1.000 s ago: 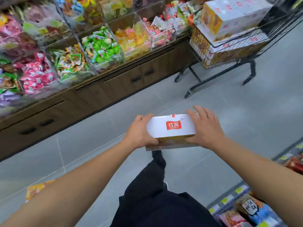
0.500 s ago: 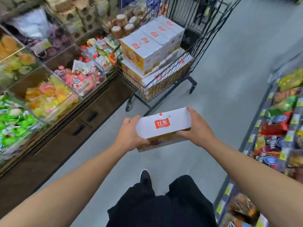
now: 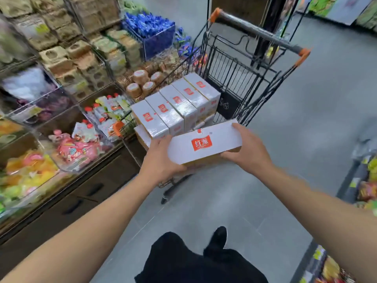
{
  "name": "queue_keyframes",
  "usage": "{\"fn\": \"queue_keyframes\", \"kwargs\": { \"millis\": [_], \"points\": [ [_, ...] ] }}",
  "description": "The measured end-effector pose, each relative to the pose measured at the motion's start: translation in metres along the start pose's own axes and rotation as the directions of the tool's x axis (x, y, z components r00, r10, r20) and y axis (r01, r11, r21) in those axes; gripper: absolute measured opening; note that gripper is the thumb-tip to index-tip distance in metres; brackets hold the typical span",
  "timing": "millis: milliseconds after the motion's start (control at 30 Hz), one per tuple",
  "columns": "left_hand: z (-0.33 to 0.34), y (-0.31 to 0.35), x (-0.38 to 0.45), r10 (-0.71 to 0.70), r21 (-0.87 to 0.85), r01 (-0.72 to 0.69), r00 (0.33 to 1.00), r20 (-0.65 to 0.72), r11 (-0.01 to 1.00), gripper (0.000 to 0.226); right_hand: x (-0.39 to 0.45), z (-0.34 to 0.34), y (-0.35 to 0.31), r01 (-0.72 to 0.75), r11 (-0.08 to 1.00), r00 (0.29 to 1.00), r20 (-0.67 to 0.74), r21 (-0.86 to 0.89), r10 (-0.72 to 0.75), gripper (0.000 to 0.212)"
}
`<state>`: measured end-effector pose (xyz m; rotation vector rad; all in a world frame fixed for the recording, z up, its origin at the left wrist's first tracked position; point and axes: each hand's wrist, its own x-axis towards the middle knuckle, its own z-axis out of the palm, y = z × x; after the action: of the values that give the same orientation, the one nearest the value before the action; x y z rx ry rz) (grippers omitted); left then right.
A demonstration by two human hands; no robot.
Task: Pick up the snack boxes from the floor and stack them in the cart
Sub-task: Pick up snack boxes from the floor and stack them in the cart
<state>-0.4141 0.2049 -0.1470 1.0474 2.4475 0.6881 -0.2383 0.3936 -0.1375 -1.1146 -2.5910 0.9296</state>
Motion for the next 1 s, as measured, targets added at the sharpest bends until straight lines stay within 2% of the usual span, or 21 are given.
{"fn": "queue_keyframes", "kwargs": {
  "millis": [100, 300, 433, 600, 667, 733, 833, 1000],
  "points": [
    [-0.001, 0.02, 0.039, -0.075, -0.055, 0.071, 0.994, -0.079, 0.996, 0.096, 0.057, -0.02, 0.005, 0.081, 0.997, 0.997, -0.004, -0.016, -0.081, 0.092],
    [0.002, 0.036, 0.115, -0.164, -0.114, 0.148, 0.974, -0.154, 0.982, 0.105, 0.159, -0.034, 0.01, 0.176, 0.984, 0.983, 0.051, -0.025, -0.175, 0.091],
    [0.016, 0.035, 0.165, -0.239, -0.136, 0.226, 0.966, -0.094, 0.965, 0.104, 0.209, -0.03, 0.02, 0.149, 0.988, 0.985, 0.1, -0.049, -0.143, 0.088],
    [0.042, 0.034, 0.215, -0.317, -0.136, 0.321, 0.947, 0.051, 0.937, 0.103, 0.261, -0.021, 0.045, 0.073, 0.993, 0.975, 0.216, -0.091, -0.051, 0.089],
    [0.05, 0.036, 0.225, -0.346, -0.125, 0.355, 0.934, 0.091, 0.927, 0.103, 0.276, -0.021, 0.048, 0.08, 0.993, 0.962, 0.269, -0.091, -0.053, 0.082],
    [0.062, 0.034, 0.238, -0.381, -0.109, 0.393, 0.917, 0.119, 0.913, 0.105, 0.294, -0.017, 0.056, 0.102, 0.991, 0.941, 0.332, -0.092, -0.067, 0.076],
    [0.08, 0.032, 0.252, -0.42, -0.082, 0.434, 0.895, 0.149, 0.897, 0.106, 0.317, -0.004, 0.075, 0.111, 0.985, 0.901, 0.431, -0.134, -0.043, 0.089],
    [0.115, 0.034, 0.269, -0.496, -0.105, 0.517, 0.85, 0.177, 0.85, 0.109, 0.365, 0.017, 0.11, 0.158, 0.965, 0.768, 0.641, -0.209, 0.013, 0.108]
  ]
}}
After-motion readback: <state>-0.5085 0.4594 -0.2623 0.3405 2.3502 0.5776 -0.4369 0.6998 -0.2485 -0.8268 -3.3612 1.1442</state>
